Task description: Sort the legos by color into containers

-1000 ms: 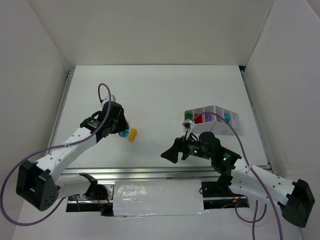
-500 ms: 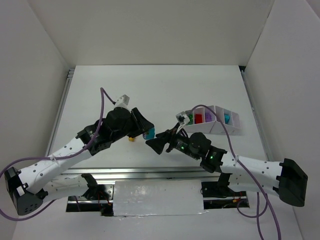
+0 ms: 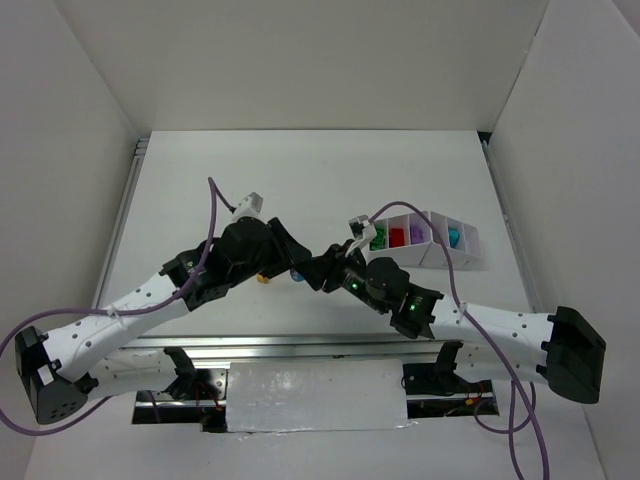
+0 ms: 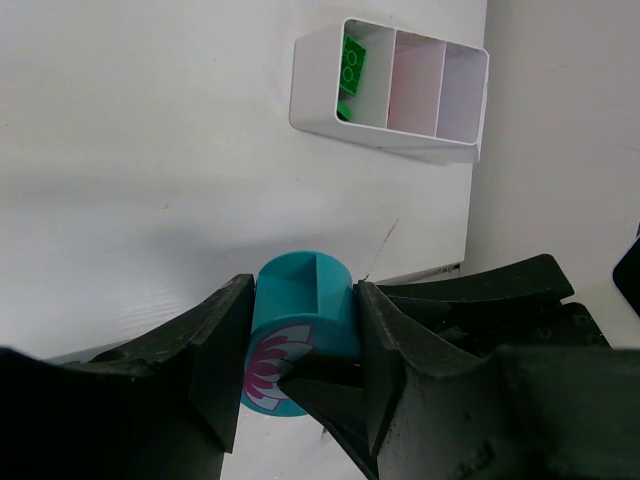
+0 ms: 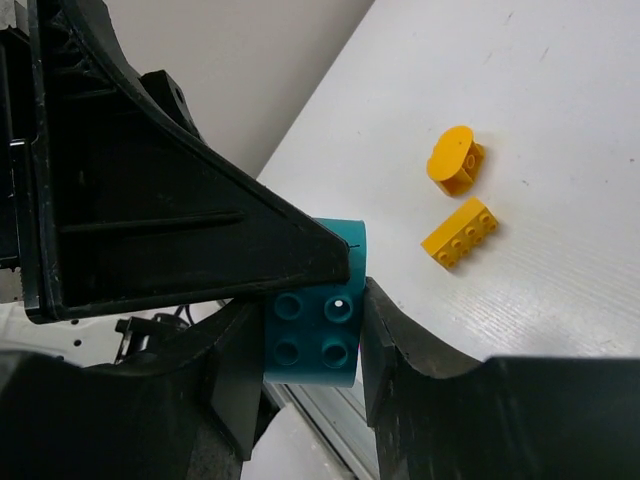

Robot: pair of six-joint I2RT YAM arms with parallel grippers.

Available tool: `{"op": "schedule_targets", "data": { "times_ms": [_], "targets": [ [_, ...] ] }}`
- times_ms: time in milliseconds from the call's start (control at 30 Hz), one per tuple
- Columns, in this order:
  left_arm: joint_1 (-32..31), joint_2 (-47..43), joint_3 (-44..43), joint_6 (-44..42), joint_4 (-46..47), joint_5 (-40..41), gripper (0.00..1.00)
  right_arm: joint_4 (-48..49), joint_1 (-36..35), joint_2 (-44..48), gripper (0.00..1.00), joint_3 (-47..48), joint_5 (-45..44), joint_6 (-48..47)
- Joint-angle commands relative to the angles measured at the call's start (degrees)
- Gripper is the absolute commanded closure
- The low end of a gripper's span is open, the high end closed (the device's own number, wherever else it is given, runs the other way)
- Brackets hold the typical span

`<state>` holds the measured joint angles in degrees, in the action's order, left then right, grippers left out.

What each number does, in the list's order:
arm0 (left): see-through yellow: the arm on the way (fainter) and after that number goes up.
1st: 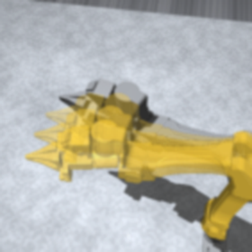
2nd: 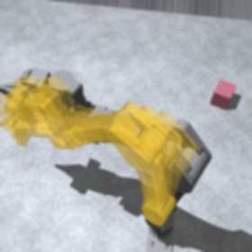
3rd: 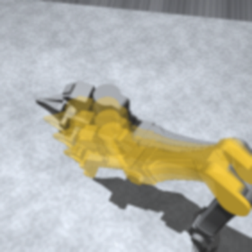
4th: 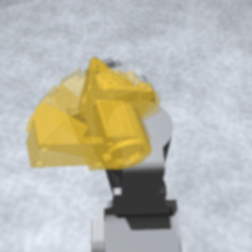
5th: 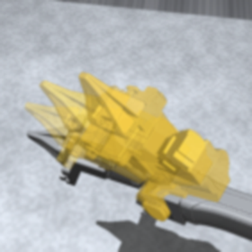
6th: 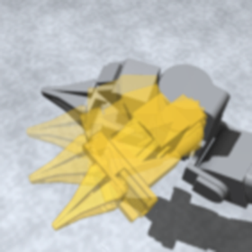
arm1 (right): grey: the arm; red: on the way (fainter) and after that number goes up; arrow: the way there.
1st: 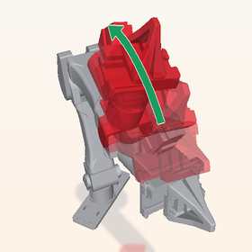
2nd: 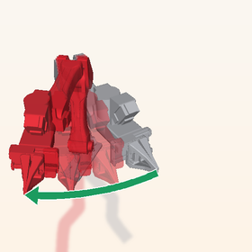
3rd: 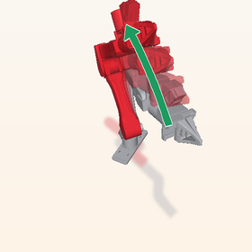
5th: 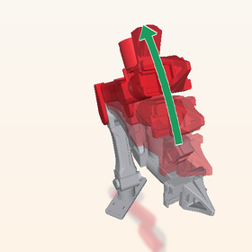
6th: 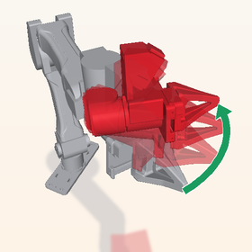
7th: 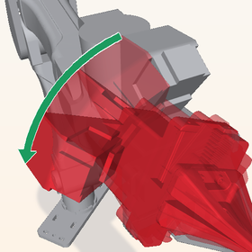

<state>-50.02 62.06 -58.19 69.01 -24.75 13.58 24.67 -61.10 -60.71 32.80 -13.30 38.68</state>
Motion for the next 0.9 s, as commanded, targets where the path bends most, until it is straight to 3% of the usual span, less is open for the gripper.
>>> {"op": "schedule_targets", "data": {
  "times_ms": [0,133,167,200,233,333,433,467,567,700,867],
  "targets": [
    [-0.87,0.25,-3.06,0.24,2.52,0.91,1.00,1.35,-0.77,-0.38,1.00,3.42,0.38,0.00],
    [-0.87,-0.54,-3.94,-0.98,1.72,3.29,0.99,0.73,-0.86,1.20,1.00,1.93,1.60,-1.93],
    [-0.87,-0.37,-4.99,-2.81,1.81,3.99,0.88,1.43,-0.77,2.60,1.00,0.70,2.83,-4.03],
    [-0.87,0.16,-5.96,-3.44,1.03,4.69,0.35,0.48,-0.69,3.31,1.00,0.43,2.58,-4.74],
    [-0.87,1.29,-7.45,-4.23,-1.94,5.48,0.04,-1.27,-0.43,4.19,1.00,0.34,2.06,-5.62],
    [0.61,3.58,-15.78,-8.79,-10.27,9.43,0.00,-9.86,4.39,8.23,1.00,-0.98,3.79,-10.88],
    [4.30,1.94,-18.09,-14.40,-14.18,8.58,0.01,-19.35,17.90,12.97,1.00,-1.07,14.58,-14.58],
    [7.97,0.96,-17.49,-16.43,-13.92,7.00,0.00,-22.00,22.12,14.72,1.00,-0.02,22.71,-19.38],
    [14.24,-2.56,-15.37,-23.82,-16.01,1.36,0.01,-35.00,38.98,15.01,1.00,6.45,27.26,-29.51],
    [16.01,-5.62,-12.05,-29.62,-22.70,3.99,0.00,-42.24,50.52,11.85,1.00,13.43,23.94,-33.22],
    [16.80,-10.11,-5.63,-35.08,-24.91,4.08,0.01,-44.43,53.81,7.28,1.00,18.79,23.76,-44.02]
  ]
}}
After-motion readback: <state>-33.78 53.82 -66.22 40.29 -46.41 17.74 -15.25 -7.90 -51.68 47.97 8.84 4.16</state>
